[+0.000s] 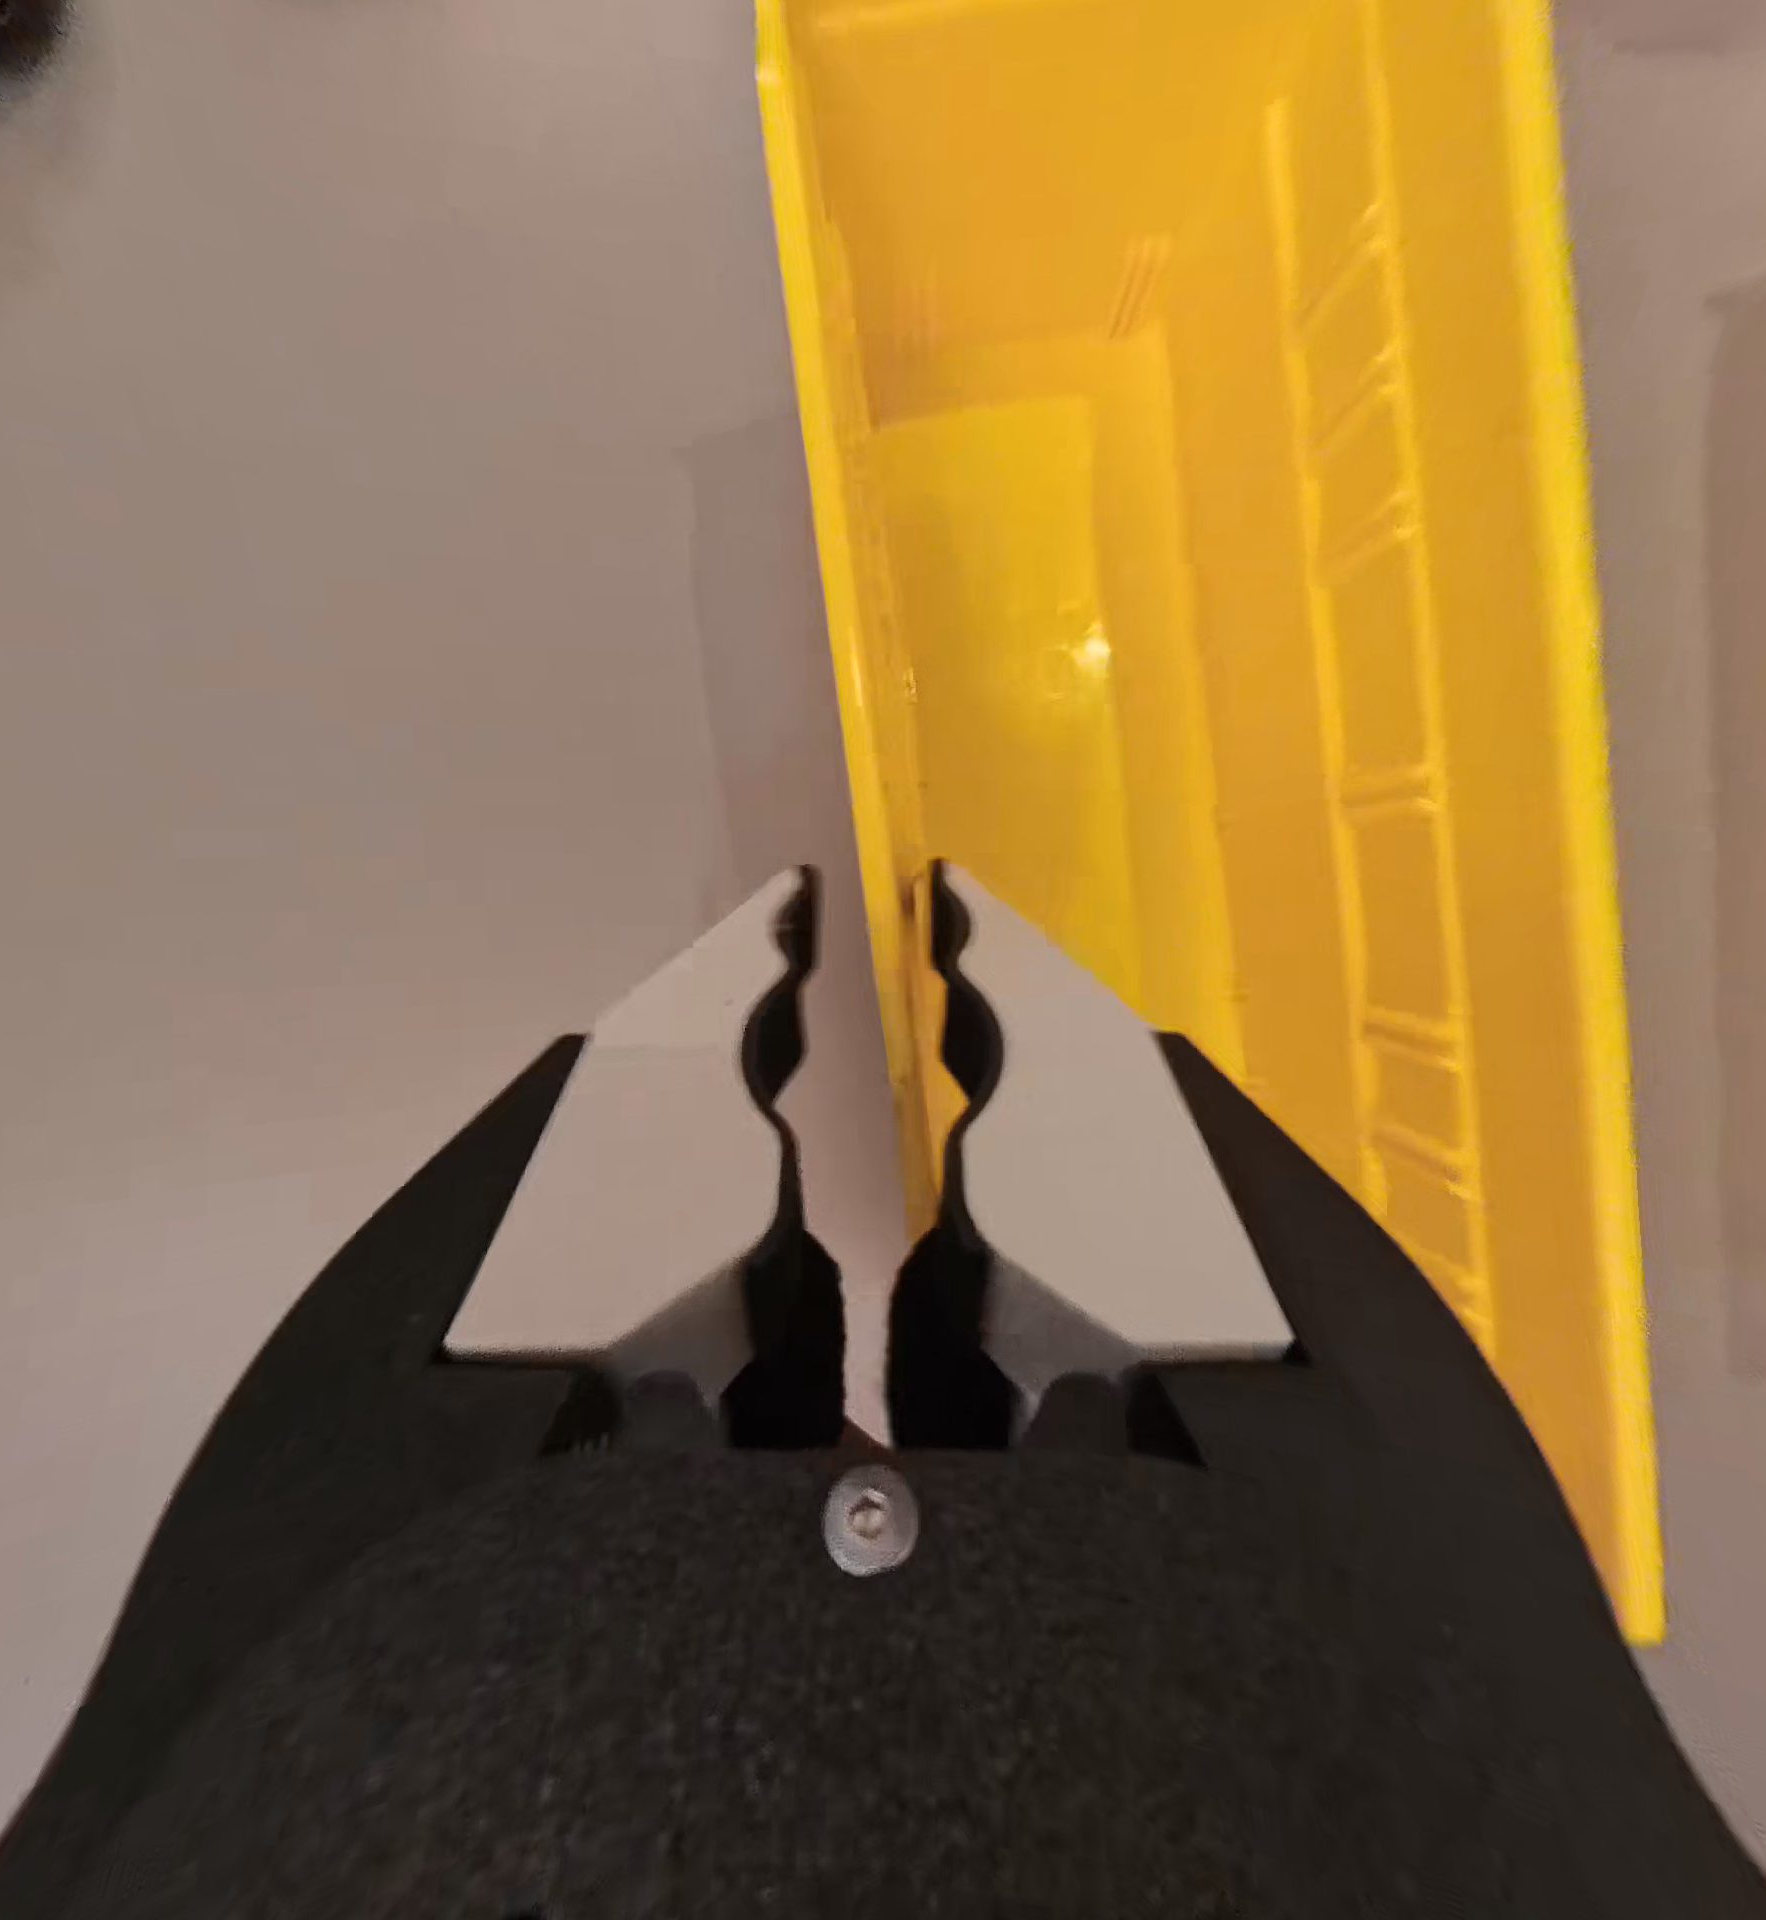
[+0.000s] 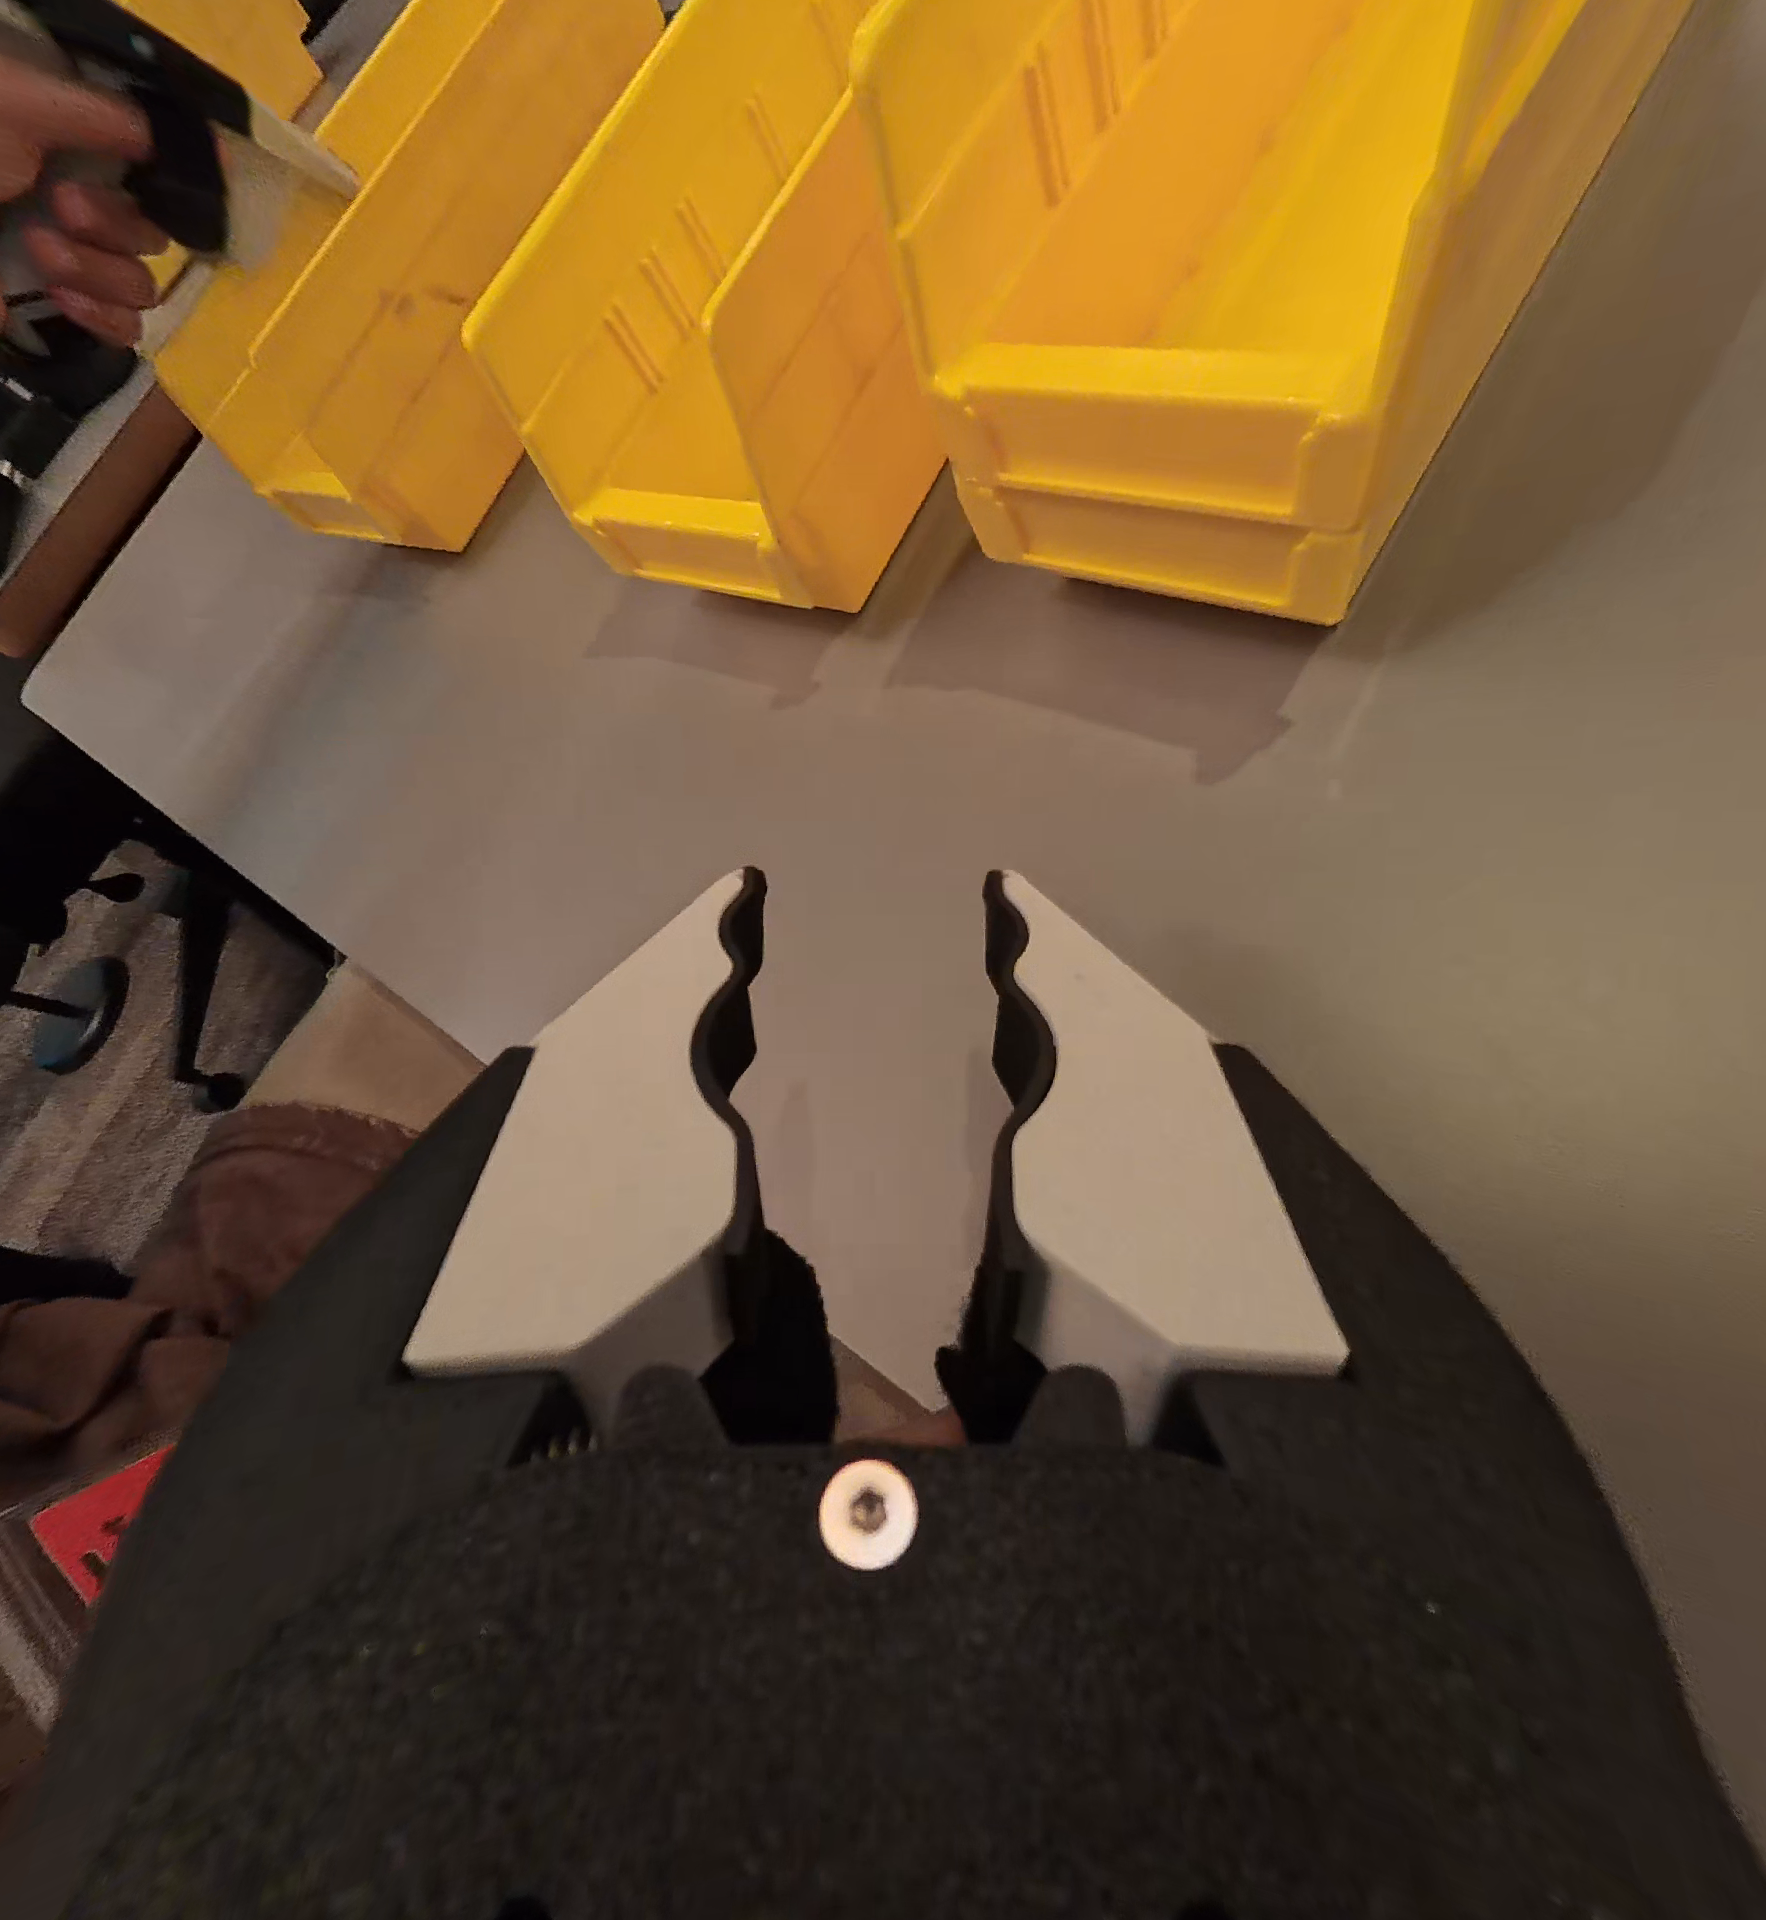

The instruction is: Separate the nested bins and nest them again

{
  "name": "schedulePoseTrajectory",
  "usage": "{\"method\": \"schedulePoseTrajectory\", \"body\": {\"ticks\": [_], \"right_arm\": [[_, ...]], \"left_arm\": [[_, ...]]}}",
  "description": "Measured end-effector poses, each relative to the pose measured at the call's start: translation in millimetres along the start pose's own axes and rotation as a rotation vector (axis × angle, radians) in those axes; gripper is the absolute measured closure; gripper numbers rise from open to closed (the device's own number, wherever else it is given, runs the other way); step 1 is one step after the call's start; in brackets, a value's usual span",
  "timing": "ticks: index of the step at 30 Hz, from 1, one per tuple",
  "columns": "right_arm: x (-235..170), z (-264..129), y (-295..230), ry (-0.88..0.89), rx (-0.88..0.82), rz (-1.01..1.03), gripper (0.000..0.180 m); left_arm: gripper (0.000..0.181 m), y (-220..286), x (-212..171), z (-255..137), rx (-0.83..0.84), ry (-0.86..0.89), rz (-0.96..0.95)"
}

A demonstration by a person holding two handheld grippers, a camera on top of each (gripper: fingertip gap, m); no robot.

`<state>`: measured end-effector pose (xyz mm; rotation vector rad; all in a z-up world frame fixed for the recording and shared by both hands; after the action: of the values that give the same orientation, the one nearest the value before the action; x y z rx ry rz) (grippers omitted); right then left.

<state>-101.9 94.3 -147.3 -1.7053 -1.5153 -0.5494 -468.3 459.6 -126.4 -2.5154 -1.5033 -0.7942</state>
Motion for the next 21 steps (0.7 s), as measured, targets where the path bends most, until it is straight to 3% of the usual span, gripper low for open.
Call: {"method": "schedulePoseTrajectory", "body": {"ticks": [1, 5, 8, 11, 17, 21], "right_arm": [[-1, 1, -1, -0.011, 0.004, -0.002, 0.137], [-4, 2, -2, -0.027, 0.006, -0.016, 0.137], [-5, 1, 0, -0.031, 0.000, -0.015, 0.138], [-7, -3, 2, -0.037, 0.003, -0.010, 0.138], [-1, -8, 13, -0.004, -0.033, 0.007, 0.138], [2, -7, 12, 0.000, -0.005, 0.037, 0.139]], "left_arm": [[0.177, 2, 1, 5, -0.015, -0.022, 0.015], [0.180, 6, 13, 0, -0.025, -0.010, -0.028], [0.180, 10, 31, -21, 0.069, 0.082, 0.012], [0.180, 30, 49, -45, -0.043, 0.167, -0.031], [0.180, 141, 100, -93, -0.255, 0.275, 0.061], [0.180, 245, 125, -94, -0.364, 0.263, 0.141]]}}
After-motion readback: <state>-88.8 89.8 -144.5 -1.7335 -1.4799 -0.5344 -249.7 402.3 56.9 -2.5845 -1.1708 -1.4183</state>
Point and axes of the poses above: each gripper's, where its closed fingertips meet, z out along the fingers, x out of its top, y = z × x across the jaws, the point moved 4 cm from there along -z, back along the fingers, and after that the axes turned 13 degrees about -x, right-handed, at the moved point
